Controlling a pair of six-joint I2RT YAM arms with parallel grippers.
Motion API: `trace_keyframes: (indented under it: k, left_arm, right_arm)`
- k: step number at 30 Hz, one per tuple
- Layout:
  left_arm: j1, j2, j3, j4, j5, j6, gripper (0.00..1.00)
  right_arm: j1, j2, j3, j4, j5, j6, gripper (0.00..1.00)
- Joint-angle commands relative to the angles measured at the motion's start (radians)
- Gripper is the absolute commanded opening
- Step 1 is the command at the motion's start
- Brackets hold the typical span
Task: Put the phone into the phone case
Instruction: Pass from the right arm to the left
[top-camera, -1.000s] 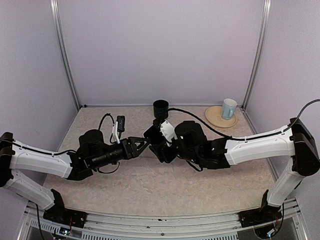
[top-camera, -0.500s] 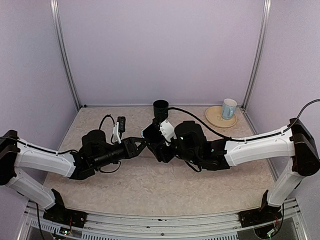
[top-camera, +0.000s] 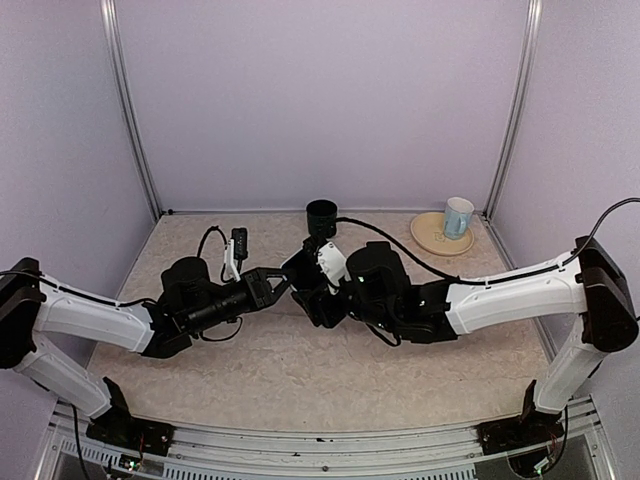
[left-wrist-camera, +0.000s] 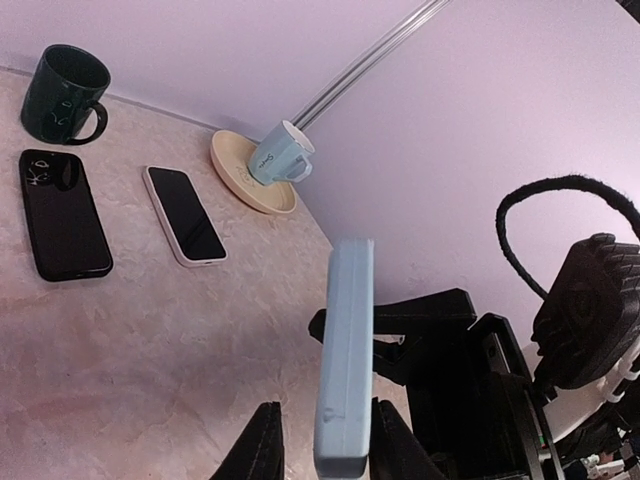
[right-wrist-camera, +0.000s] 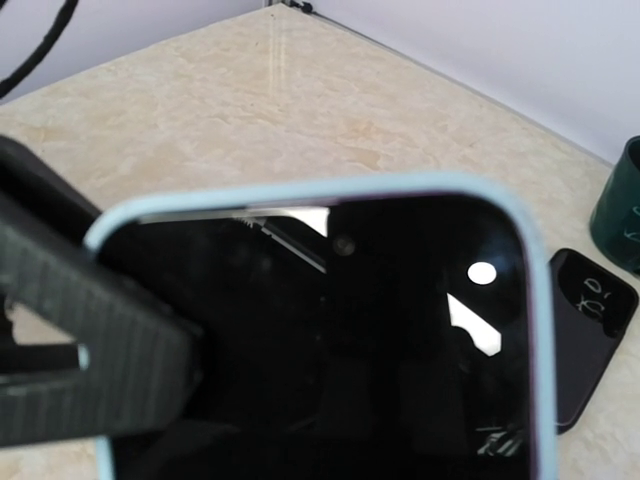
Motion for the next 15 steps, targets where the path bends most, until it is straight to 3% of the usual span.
trace_keyframes:
  k: [1, 5, 10, 15]
  left_arm:
    - [0.006, 0.021, 0.007, 0.043, 0.021, -0.007, 0.28]
    - [0.006, 0.03, 0.01, 0.047, 0.023, -0.009, 0.21]
    - [0.006, 0.036, 0.012, 0.048, 0.021, -0.016, 0.01]
    - [0.007, 0.032, 0.019, 0.034, 0.017, -0.018, 0.0]
  right_arm:
    - [0.014, 0.007, 0.003, 0.078, 0.002, 0.014, 0.53]
    - [0.018, 0.015, 0.009, 0.078, 0.0, 0.018, 0.53]
    - [0.021, 0.027, 0.018, 0.075, -0.002, 0.017, 0.55]
    - [0.021, 0.025, 0.01, 0.08, -0.005, 0.014, 0.67]
